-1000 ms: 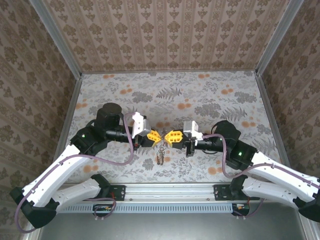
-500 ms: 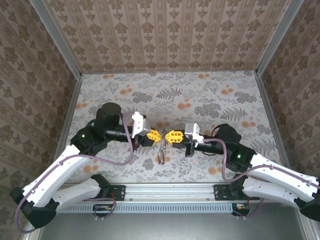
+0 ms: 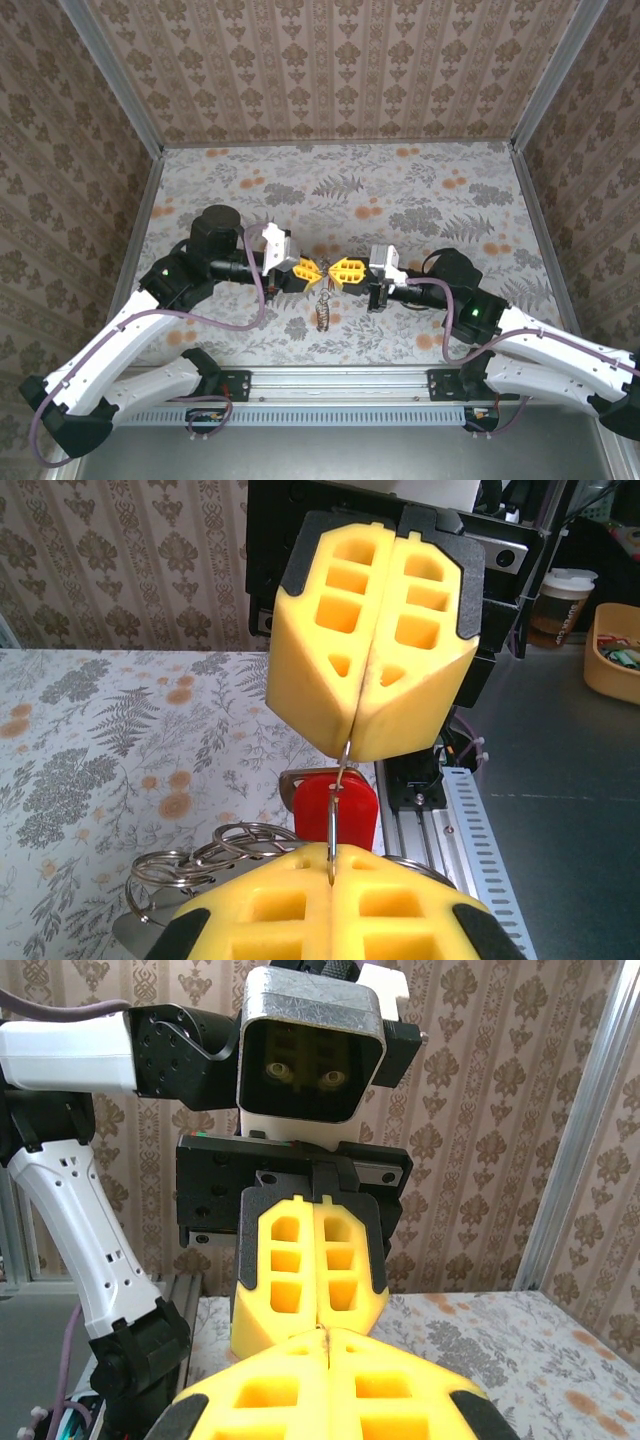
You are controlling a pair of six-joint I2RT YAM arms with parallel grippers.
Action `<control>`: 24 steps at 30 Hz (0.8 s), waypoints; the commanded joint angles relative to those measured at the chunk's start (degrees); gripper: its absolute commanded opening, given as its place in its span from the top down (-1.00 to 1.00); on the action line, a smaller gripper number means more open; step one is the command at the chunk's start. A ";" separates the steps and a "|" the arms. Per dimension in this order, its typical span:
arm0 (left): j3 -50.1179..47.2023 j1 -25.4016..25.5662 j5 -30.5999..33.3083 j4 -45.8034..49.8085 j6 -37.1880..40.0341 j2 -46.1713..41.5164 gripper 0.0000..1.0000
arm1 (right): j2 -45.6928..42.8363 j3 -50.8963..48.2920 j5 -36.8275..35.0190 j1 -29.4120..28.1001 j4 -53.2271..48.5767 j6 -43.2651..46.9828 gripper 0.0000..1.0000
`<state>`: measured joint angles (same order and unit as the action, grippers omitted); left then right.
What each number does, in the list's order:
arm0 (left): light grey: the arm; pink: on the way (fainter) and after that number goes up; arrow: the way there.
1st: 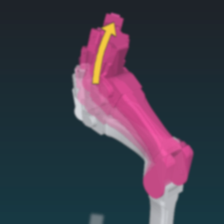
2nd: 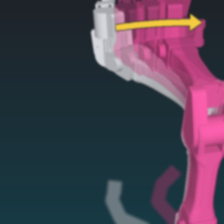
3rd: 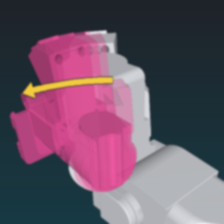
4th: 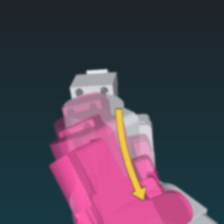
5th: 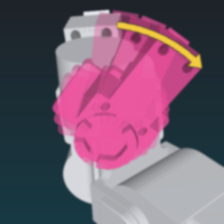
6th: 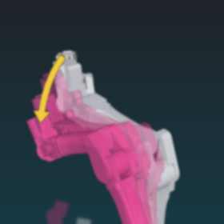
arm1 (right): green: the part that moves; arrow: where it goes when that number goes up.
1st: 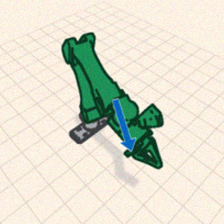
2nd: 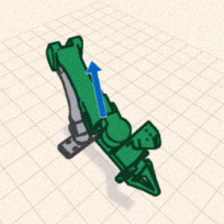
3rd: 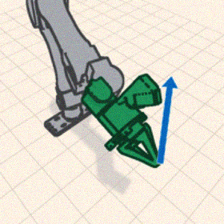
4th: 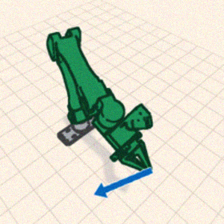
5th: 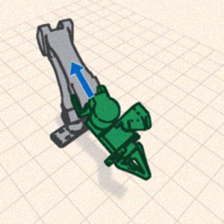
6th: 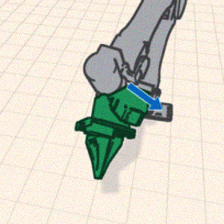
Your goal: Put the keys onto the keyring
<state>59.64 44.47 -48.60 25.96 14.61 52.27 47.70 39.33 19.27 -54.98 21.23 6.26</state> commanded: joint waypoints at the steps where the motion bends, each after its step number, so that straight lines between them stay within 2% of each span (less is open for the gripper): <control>1: -0.26 -0.62 -2.21 -3.26 -1.05 -0.94 1.00 | -0.79 -0.44 -1.38 -0.42 1.79 1.30 1.00; 13: -0.32 -0.70 -2.47 -3.54 -1.29 -1.05 1.00 | 1.08 -0.13 -1.16 -0.48 2.72 1.60 1.00; 24: -0.35 -0.89 -2.78 -3.45 -1.40 -1.04 1.00 | -2.24 -0.13 -4.12 -1.01 -0.87 5.35 1.00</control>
<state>59.55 43.83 -49.34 25.23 13.76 52.23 46.72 39.24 17.08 -55.66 20.64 9.58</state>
